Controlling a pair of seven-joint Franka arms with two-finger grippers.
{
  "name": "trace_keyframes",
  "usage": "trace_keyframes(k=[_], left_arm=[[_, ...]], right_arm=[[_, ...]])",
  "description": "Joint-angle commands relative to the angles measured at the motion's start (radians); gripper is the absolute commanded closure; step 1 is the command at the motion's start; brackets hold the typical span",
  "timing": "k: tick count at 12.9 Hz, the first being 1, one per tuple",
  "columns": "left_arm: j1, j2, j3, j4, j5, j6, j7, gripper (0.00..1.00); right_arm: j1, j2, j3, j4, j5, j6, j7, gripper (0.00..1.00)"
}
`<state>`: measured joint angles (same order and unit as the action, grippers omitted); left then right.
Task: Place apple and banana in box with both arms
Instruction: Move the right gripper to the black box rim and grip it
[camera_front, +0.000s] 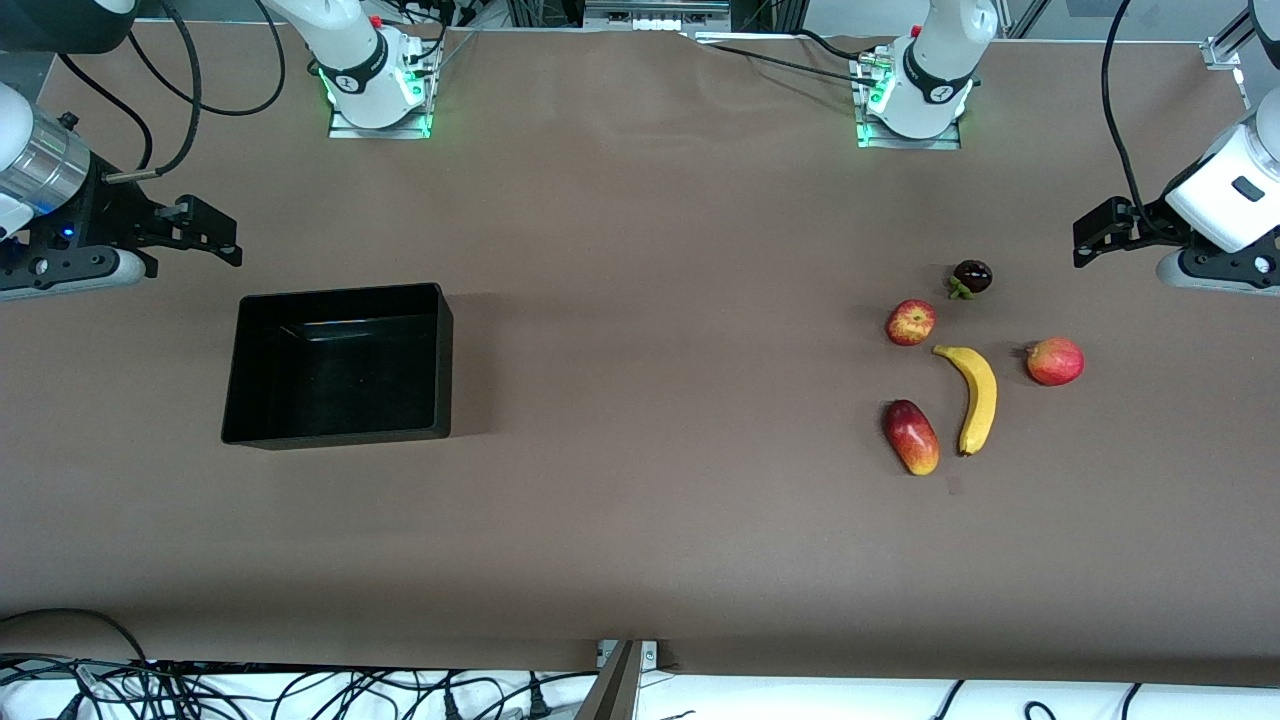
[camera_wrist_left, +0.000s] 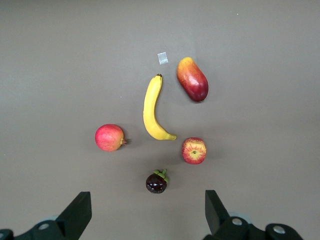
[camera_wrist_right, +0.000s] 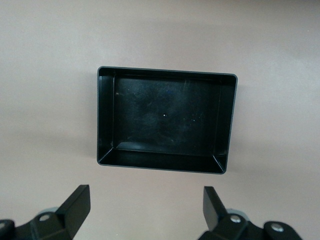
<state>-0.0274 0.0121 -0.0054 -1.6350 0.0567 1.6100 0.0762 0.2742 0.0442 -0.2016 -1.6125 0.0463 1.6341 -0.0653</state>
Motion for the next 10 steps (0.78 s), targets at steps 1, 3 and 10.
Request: trace_keyframes(k=[1, 3, 10], left_arm=[[0.006, -0.004, -0.001, 0.003, -0.028, -0.01, 0.011, 0.0], [0.006, -0.004, -0.001, 0.003, -0.028, -0.01, 0.011, 0.0], [0.004, -0.004, -0.002, 0.003, -0.028, -0.01, 0.011, 0.0]], right_arm=[[0.003, 0.009, -0.001, 0.028, -0.019, -0.02, 0.001, 0.0], [0.0, 0.011, -0.002, 0.028, -0.026, -0.019, -0.01, 0.0], [-0.07, 0.172, -0.076, -0.15, -0.129, 0.249, -0.125, 0.0]])
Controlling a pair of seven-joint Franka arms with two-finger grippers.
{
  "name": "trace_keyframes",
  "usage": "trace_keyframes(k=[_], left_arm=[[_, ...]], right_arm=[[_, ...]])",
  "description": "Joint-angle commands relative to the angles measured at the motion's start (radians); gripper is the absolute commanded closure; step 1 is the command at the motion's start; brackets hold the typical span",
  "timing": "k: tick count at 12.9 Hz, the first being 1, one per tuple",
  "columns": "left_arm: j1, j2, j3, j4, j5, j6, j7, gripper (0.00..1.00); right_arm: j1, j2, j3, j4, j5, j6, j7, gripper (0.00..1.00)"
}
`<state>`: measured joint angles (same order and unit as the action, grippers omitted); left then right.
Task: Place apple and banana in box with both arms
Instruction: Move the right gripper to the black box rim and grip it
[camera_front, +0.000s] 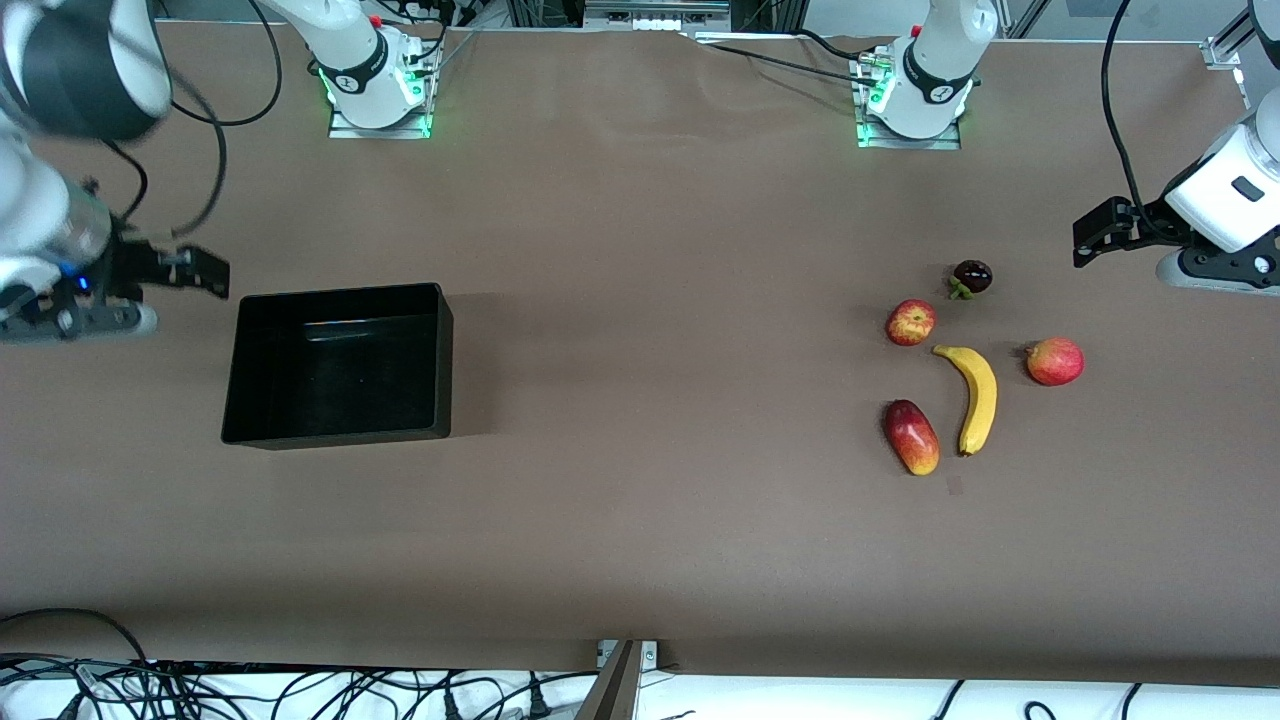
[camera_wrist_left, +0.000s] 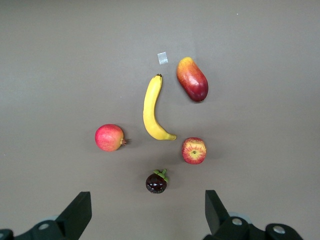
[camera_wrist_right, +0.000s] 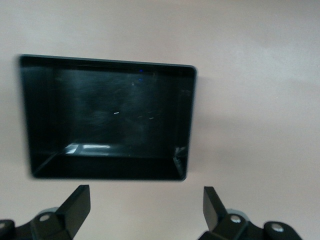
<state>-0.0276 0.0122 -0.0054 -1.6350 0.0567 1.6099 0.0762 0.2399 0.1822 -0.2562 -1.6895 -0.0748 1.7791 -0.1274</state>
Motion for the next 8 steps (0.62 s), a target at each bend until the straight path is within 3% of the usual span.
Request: trace_keyframes(k=[1, 3, 6, 8], left_arm=[[0.005, -0.004, -0.001, 0.003, -0.028, -0.01, 0.011, 0.0], [0.005, -0.004, -0.001, 0.003, -0.028, -0.01, 0.011, 0.0], [0.003, -0.004, -0.001, 0.003, -0.028, -0.01, 0.011, 0.0], [0.003, -0.004, -0.001, 0.003, -0.028, -0.01, 0.011, 0.0]], right_arm=[[-0.062, 0.06, -0.026, -0.114, -0.002, 0.176, -0.07, 0.0], [-0.096, 0.12, -0.026, -0.154, 0.024, 0.258, -0.077, 0.0], [-0.133, 0.201, -0.026, -0.212, 0.151, 0.362, -0.178, 0.0], [-0.148, 0.21, -0.024, -0.275, 0.155, 0.457, -0.178, 0.0]])
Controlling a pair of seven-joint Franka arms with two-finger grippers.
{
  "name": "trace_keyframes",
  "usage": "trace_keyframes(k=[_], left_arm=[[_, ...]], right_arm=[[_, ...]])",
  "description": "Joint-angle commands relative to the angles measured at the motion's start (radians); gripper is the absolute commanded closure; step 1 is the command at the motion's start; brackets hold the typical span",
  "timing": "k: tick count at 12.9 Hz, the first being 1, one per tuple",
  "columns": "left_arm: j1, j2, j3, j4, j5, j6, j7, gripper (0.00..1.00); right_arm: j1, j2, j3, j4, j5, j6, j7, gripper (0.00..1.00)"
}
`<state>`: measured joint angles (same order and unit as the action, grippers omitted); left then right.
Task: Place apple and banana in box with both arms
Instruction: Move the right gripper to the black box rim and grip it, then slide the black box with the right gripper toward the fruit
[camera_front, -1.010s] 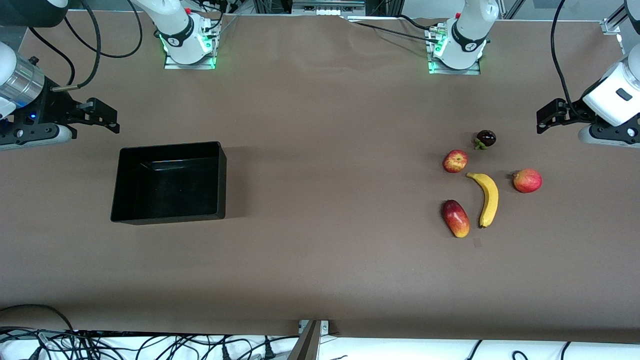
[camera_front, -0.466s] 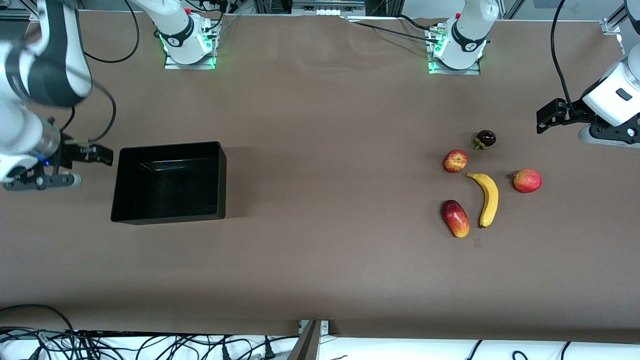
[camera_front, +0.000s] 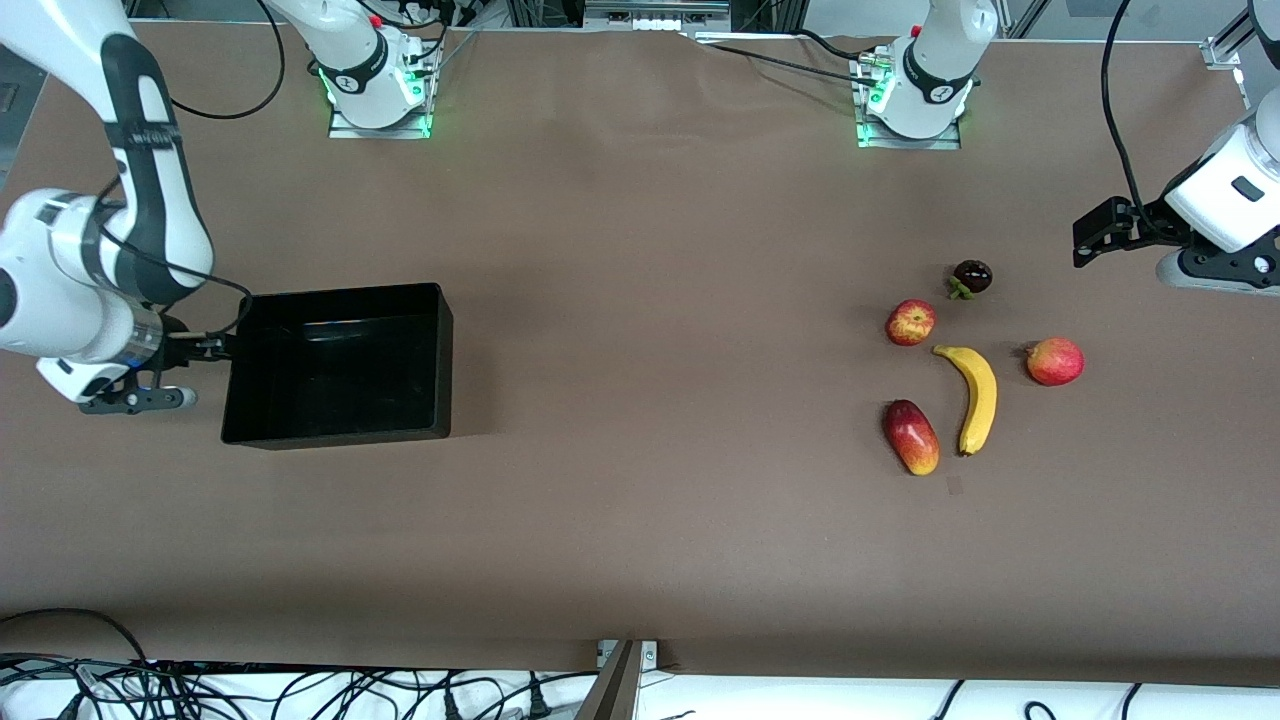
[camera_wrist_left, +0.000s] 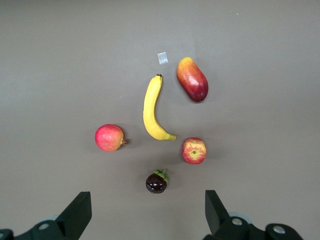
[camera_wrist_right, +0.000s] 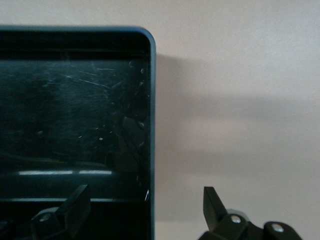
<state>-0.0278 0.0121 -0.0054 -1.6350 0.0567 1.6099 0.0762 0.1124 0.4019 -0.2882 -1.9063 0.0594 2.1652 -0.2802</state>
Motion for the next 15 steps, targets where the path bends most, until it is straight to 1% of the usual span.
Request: trace_keyframes(k=[1, 2, 3, 4, 5, 6, 7, 9, 10, 11, 13, 15], left_arm=[[0.005, -0.004, -0.001, 0.003, -0.028, -0.01, 0.011, 0.0], [0.005, -0.004, -0.001, 0.003, -0.028, -0.01, 0.011, 0.0], [0.005, -0.004, -0.001, 0.003, -0.028, -0.01, 0.011, 0.0], [0.003, -0.004, -0.002, 0.003, -0.028, -0.01, 0.011, 0.0], [0.003, -0.004, -0.001, 0.003, -0.028, -0.01, 0.011, 0.0], [0.003, -0.004, -0.002, 0.003, -0.028, -0.01, 0.011, 0.0], [0.005, -0.004, -0.002, 0.003, -0.028, -0.01, 0.011, 0.0], [0.005, -0.004, -0.001, 0.003, -0.028, -0.01, 0.011, 0.0], [0.005, -0.004, -0.001, 0.003, -0.028, -0.01, 0.011, 0.0], [0.005, -0.004, -0.002, 0.003, -0.028, -0.01, 0.011, 0.0], [0.003, -0.004, -0.002, 0.003, -0.028, -0.011, 0.011, 0.0], [0.003, -0.004, -0.002, 0.003, -0.028, -0.012, 0.013, 0.0]], right_arm=[[-0.02, 0.004, 0.007, -0.074, 0.023, 0.096, -0.025, 0.0], [-0.025, 0.017, 0.007, -0.083, 0.048, 0.108, -0.028, 0.02], [-0.026, 0.024, 0.007, -0.089, 0.068, 0.111, -0.043, 0.11], [-0.026, 0.025, 0.007, -0.096, 0.077, 0.11, -0.051, 0.33], [-0.028, 0.025, 0.007, -0.099, 0.077, 0.105, -0.051, 0.59], [-0.034, 0.025, 0.006, -0.097, 0.085, 0.102, -0.051, 0.92], [-0.034, 0.025, 0.007, -0.096, 0.092, 0.099, -0.047, 1.0], [-0.033, 0.023, 0.011, -0.083, 0.097, 0.085, -0.053, 1.0], [-0.03, 0.014, 0.018, -0.067, 0.097, 0.053, -0.057, 1.0], [-0.03, 0.005, 0.041, -0.033, 0.096, 0.018, -0.06, 1.0], [-0.023, 0.0, 0.096, 0.076, 0.096, -0.083, -0.047, 1.0], [-0.005, 0.002, 0.161, 0.211, 0.096, -0.189, -0.004, 1.0]])
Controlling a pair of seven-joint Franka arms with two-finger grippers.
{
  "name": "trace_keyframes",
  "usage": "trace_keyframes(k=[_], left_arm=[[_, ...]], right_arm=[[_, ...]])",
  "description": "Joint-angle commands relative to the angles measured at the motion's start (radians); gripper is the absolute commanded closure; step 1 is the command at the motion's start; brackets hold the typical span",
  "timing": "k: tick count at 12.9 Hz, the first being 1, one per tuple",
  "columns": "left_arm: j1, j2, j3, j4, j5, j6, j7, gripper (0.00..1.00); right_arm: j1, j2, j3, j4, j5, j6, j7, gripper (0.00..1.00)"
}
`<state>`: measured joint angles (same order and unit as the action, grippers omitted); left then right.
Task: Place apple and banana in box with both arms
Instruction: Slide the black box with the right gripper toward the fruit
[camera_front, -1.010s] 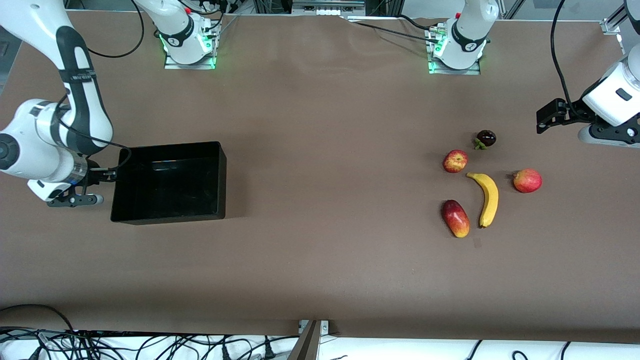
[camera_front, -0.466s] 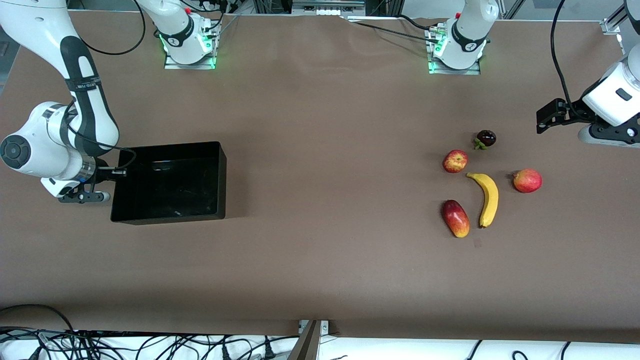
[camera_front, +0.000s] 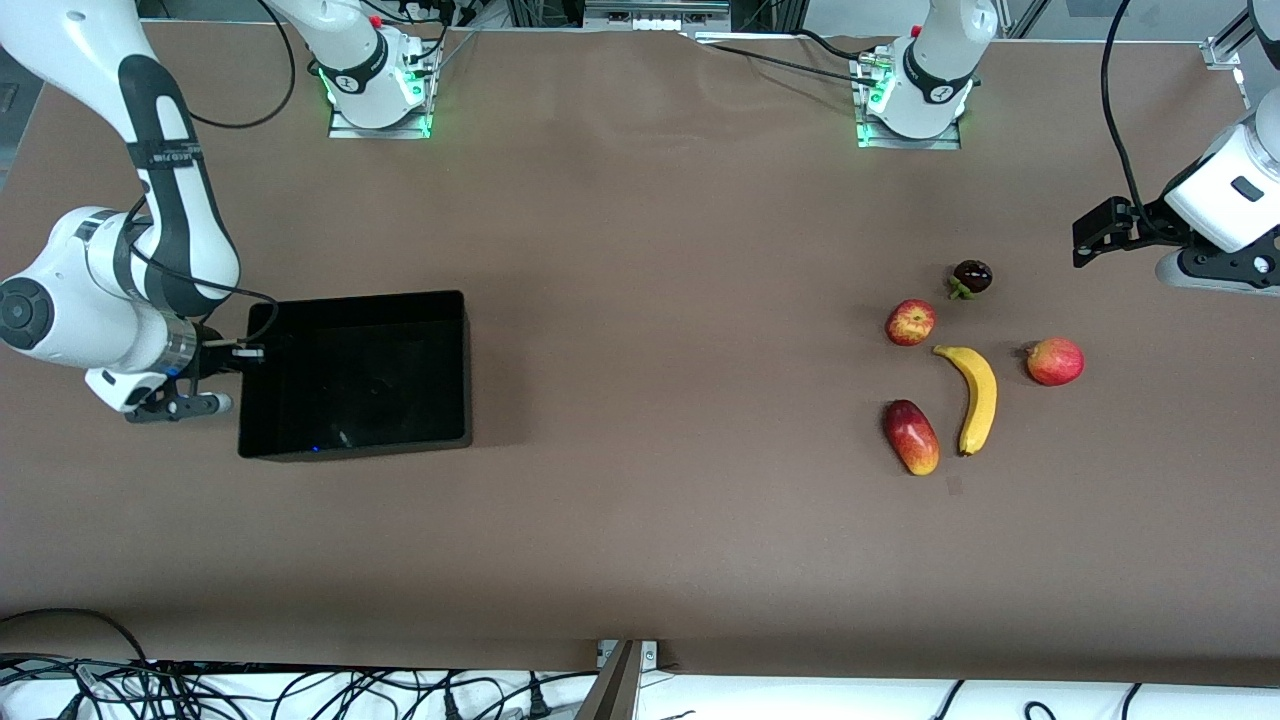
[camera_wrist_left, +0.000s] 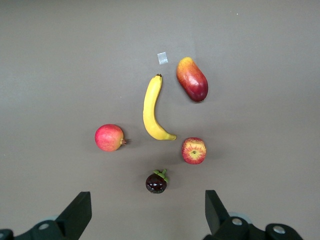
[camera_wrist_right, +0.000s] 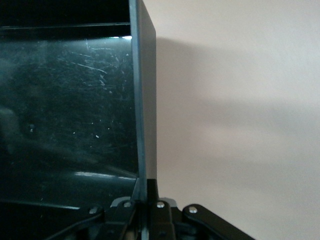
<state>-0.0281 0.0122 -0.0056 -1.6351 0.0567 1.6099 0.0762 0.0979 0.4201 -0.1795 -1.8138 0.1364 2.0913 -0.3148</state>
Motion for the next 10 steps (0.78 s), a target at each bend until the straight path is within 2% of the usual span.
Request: trace_keyframes(k=[1, 5, 7, 10], left_arm=[[0.004, -0.004, -0.002, 0.003, -0.028, -0.011, 0.011, 0.0], [0.004, -0.004, -0.002, 0.003, -0.028, -0.013, 0.011, 0.0], [0.004, -0.004, -0.002, 0.003, -0.028, -0.013, 0.013, 0.0], [0.004, -0.004, -0.002, 0.003, -0.028, -0.013, 0.011, 0.0]], right_arm=[[0.038, -0.012, 0.072, 0.17, 0.017, -0.153, 0.095, 1.0], [0.296, 0.06, 0.089, 0.261, 0.028, -0.148, 0.443, 1.0], [0.444, 0.133, 0.089, 0.312, 0.084, -0.11, 0.635, 1.0], [0.564, 0.309, 0.118, 0.512, 0.129, -0.071, 0.86, 1.0]])
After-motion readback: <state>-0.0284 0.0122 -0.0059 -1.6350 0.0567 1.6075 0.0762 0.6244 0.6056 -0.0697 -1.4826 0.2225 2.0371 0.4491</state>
